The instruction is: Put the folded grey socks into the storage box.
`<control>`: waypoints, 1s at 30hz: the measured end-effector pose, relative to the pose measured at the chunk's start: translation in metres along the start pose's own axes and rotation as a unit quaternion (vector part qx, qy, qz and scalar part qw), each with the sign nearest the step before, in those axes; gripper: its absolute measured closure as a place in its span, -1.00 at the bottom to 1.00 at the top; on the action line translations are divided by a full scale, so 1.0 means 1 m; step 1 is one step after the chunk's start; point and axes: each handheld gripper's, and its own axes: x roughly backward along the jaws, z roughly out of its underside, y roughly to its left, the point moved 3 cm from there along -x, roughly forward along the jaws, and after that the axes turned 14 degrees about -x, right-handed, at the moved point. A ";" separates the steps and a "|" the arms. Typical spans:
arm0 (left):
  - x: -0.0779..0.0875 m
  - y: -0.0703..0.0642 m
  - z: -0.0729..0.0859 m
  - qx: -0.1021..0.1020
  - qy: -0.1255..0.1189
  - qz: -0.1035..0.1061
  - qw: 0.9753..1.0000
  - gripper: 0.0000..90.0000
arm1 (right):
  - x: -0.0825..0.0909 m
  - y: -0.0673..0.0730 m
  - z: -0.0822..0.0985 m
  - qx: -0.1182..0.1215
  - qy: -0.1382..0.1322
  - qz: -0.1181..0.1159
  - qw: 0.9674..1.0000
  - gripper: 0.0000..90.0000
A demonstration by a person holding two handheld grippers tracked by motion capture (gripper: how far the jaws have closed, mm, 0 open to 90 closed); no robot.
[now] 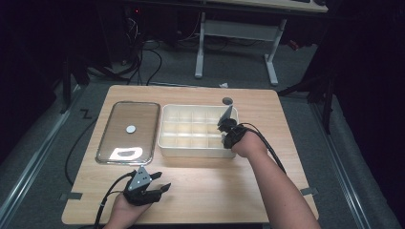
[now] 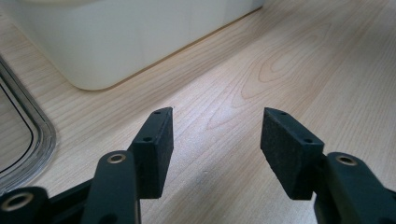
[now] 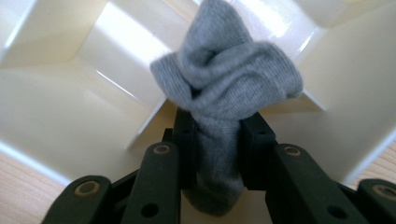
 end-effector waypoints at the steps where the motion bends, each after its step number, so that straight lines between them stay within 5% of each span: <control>1: 0.000 0.000 0.000 -0.001 0.001 0.000 1.000 -0.01 | -0.002 0.000 0.000 -0.005 0.004 -0.002 1.000 0.61; 30: -0.003 -0.002 0.001 -0.006 0.007 0.007 1.000 -0.01 | 0.001 -0.001 0.000 -0.010 -0.009 -0.009 1.000 0.40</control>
